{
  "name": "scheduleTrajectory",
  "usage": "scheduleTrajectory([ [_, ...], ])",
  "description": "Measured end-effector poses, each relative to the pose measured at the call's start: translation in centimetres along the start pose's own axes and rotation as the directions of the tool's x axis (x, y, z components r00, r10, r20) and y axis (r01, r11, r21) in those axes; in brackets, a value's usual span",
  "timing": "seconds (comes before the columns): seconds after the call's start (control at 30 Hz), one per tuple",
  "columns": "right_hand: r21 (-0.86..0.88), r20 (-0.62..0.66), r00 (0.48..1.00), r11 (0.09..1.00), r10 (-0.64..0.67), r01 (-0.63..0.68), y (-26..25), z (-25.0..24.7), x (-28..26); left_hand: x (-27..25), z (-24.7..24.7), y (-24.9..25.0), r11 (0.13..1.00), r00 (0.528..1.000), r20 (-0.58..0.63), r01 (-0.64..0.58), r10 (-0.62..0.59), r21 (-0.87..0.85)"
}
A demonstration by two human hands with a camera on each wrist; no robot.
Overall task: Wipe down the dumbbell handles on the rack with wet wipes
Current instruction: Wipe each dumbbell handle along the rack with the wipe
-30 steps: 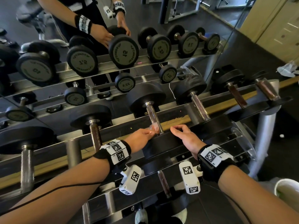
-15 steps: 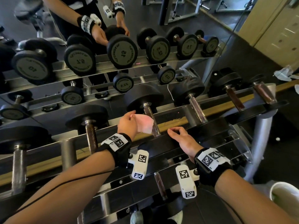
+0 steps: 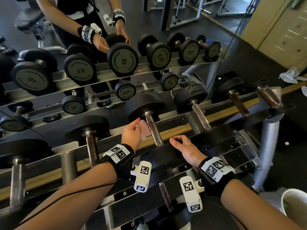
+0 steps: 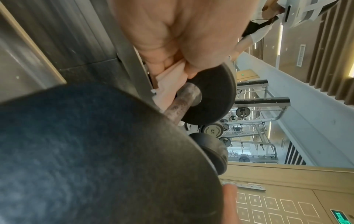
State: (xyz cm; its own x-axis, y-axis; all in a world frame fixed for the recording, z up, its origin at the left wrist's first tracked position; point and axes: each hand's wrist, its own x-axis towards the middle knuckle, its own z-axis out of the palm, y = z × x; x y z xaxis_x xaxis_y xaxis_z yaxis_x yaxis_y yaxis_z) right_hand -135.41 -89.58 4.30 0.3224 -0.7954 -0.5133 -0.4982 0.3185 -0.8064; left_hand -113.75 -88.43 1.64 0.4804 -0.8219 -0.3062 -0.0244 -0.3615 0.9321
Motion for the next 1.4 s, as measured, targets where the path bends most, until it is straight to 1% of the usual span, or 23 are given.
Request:
scheduleTrajectory([
  [0.1,-0.006,0.000,1.000,1.000,-0.003,0.003,-0.1,-0.1,0.0,0.0,1.2,0.2,0.999,0.996,0.082,-0.027,0.025,0.021],
  [0.2,-0.024,0.004,1.000,1.000,0.000,0.001,-0.2,-0.1,0.0,-0.5,1.7,0.1,0.996,0.983,0.176,-0.070,0.059,0.060],
  [0.23,-0.024,0.003,1.000,1.000,-0.001,0.001,-0.2,-0.2,0.0,-0.8,1.6,0.2,0.996,0.979,0.196,-0.065,0.053,0.054],
  [0.33,-0.026,0.000,1.000,1.000,-0.005,0.005,0.0,-0.2,0.0,-2.0,1.0,0.3,0.999,0.966,0.257,0.014,-0.005,-0.035],
  [0.43,-0.027,-0.006,1.000,1.000,-0.010,0.010,0.0,-0.1,0.0,-2.9,0.2,0.2,0.980,0.936,0.344,0.133,-0.076,-0.147],
  [0.47,-0.026,-0.005,1.000,1.000,-0.010,0.010,0.0,-0.1,0.0,-2.9,0.0,0.3,0.967,0.934,0.346,0.165,-0.089,-0.196],
  [0.53,-0.023,0.004,1.000,1.000,-0.013,0.013,0.0,-0.1,0.0,-2.3,-0.3,0.9,0.937,0.952,0.287,0.196,-0.110,-0.291],
  [0.6,-0.029,0.006,1.000,0.999,-0.018,0.018,0.1,-0.2,0.0,-1.6,-0.2,1.5,0.926,0.973,0.209,0.167,-0.099,-0.337],
  [0.67,-0.031,0.007,1.000,0.999,-0.024,0.024,0.1,-0.2,0.0,-1.5,0.4,1.9,0.947,0.980,0.190,0.113,-0.056,-0.300],
  [0.7,-0.024,0.007,1.000,0.999,-0.026,0.026,0.1,-0.1,0.0,-1.7,0.6,1.9,0.955,0.978,0.206,0.100,-0.042,-0.280],
  [0.8,-0.007,0.006,1.000,1.000,-0.025,0.025,0.0,-0.1,0.0,-2.5,1.4,2.1,0.940,0.955,0.292,0.149,-0.056,-0.308],
  [0.83,-0.008,0.007,1.000,1.000,-0.023,0.023,0.0,-0.1,0.0,-2.8,1.3,2.0,0.940,0.952,0.298,0.161,-0.068,-0.301],
  [0.9,-0.015,0.006,1.000,1.000,-0.019,0.019,0.0,-0.1,0.0,-3.6,0.9,1.9,0.954,0.945,0.321,0.155,-0.067,-0.256],
  [1.0,-0.024,-0.002,1.000,0.999,-0.024,0.024,0.1,-0.1,0.0,-4.5,-0.3,2.1,0.968,0.908,0.404,0.194,-0.114,-0.162],
  [1.03,-0.033,-0.004,1.000,0.999,-0.029,0.029,0.1,0.0,0.0,-4.4,-0.6,2.2,0.970,0.899,0.418,0.204,-0.132,-0.131],
  [1.07,-0.049,-0.004,0.999,0.998,-0.034,0.034,0.2,0.0,0.0,-4.2,-0.9,2.6,0.972,0.899,0.415,0.204,-0.139,-0.116],
  [1.1,-0.065,-0.004,0.999,0.997,-0.040,0.040,0.3,0.1,0.0,-3.8,-1.2,2.7,0.969,0.912,0.387,0.205,-0.137,-0.139],
  [1.17,-0.082,-0.009,0.999,0.995,-0.051,0.050,0.4,0.1,0.0,-2.7,-1.3,2.9,0.946,0.949,0.286,0.210,-0.135,-0.249],
  [1.2,-0.086,-0.012,0.998,0.995,-0.054,0.053,0.4,0.2,0.0,-2.2,-1.3,2.9,0.941,0.964,0.235,0.190,-0.125,-0.281],
  [1.23,-0.091,-0.014,0.998,0.994,-0.057,0.055,0.5,0.2,0.0,-1.8,-1.0,2.9,0.946,0.972,0.207,0.168,-0.112,-0.277],
  [1.33,-0.100,-0.010,0.998,0.993,-0.062,0.060,0.6,0.2,0.0,-1.5,0.5,2.6,0.974,0.973,0.223,0.103,-0.057,-0.202],
  [1.4,-0.115,-0.010,0.998,0.991,-0.065,0.064,0.5,0.2,0.1,-1.9,1.4,2.3,0.969,0.972,0.231,0.106,-0.053,-0.225],
])
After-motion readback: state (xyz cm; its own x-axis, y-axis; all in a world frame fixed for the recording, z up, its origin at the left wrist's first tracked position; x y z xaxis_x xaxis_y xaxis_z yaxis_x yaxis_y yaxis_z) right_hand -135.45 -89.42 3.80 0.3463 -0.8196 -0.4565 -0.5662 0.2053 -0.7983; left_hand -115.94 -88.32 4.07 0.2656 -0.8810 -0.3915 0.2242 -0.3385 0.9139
